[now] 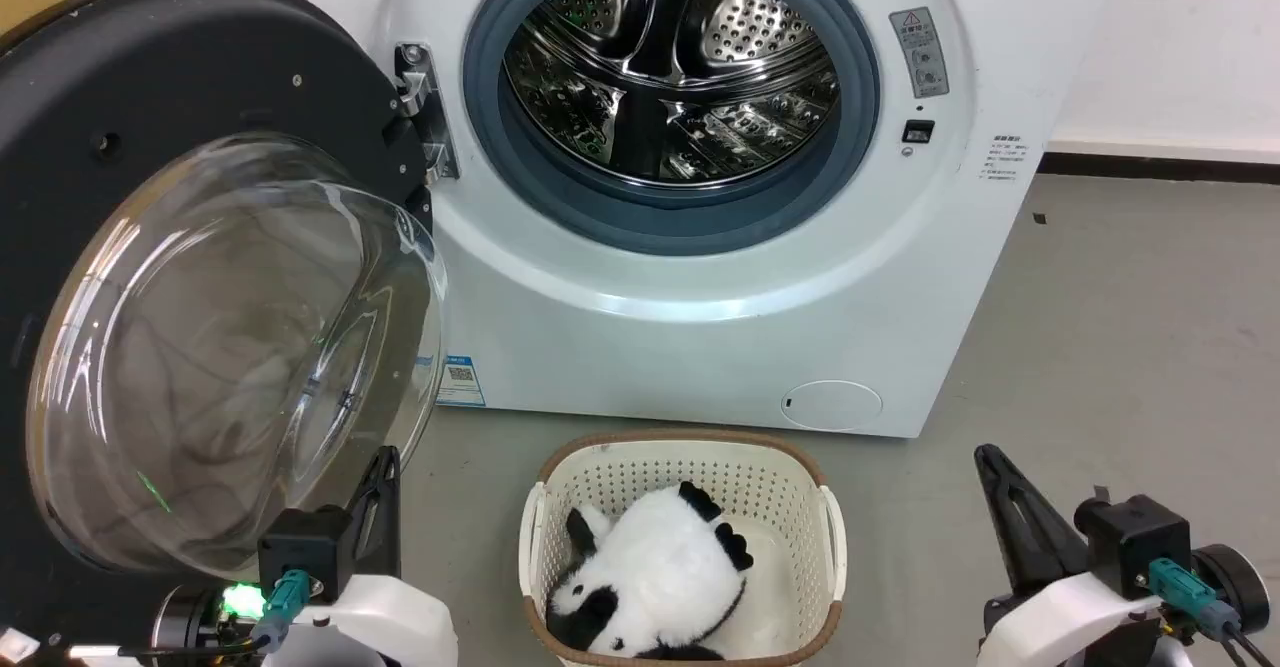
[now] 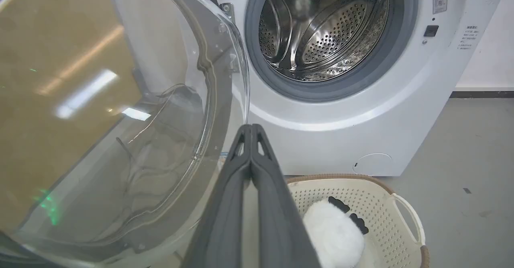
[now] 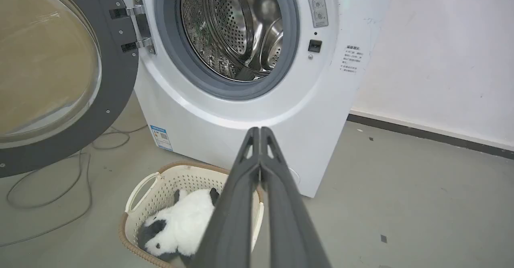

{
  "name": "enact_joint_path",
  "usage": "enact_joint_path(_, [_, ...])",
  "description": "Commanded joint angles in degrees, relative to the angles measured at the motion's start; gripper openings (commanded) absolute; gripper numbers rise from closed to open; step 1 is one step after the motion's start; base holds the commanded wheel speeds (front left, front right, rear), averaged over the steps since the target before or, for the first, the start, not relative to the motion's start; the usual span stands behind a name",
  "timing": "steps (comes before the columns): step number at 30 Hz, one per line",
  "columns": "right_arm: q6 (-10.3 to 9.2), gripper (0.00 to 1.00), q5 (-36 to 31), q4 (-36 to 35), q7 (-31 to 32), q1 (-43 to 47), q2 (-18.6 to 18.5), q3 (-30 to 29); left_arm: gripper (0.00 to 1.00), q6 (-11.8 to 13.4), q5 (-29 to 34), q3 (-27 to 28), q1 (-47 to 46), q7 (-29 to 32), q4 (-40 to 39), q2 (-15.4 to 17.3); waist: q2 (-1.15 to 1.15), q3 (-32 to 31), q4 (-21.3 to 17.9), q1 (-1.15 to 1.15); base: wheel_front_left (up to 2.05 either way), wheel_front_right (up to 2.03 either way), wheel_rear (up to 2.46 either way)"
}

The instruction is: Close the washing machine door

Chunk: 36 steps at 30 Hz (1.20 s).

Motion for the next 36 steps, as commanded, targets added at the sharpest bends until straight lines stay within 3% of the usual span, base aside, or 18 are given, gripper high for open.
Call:
enact_joint_path(1, [0.00,1.00,0.03,0.00,0.00,0.02,0.00,0.01,1.00,-0.01,-0.01,-0.01,0.01,-0.02,0.01,-0.01,0.00,0.00,0.00,0.00,0.00,0.00,0.00])
enact_joint_path(19, [0.01,1.00,1.38,0.15,-1.89,0.05,0.02,0.13,1.00,0.54,-0.72,-0.83,0.03,-1.89,0.58,0.00,0.00,0.09,0.65,0.00,0.00,0.00,0.00])
enact_joint_path(36, [0.01,1.00,2.82,-0.07,-3.81,0.18,0.06,1.08,1.00,1.15,-1.25,-1.45,0.34,-3.81,0.60,0.08,0.00,-0.10,4.74,0.00,0.00,0.00,0.00])
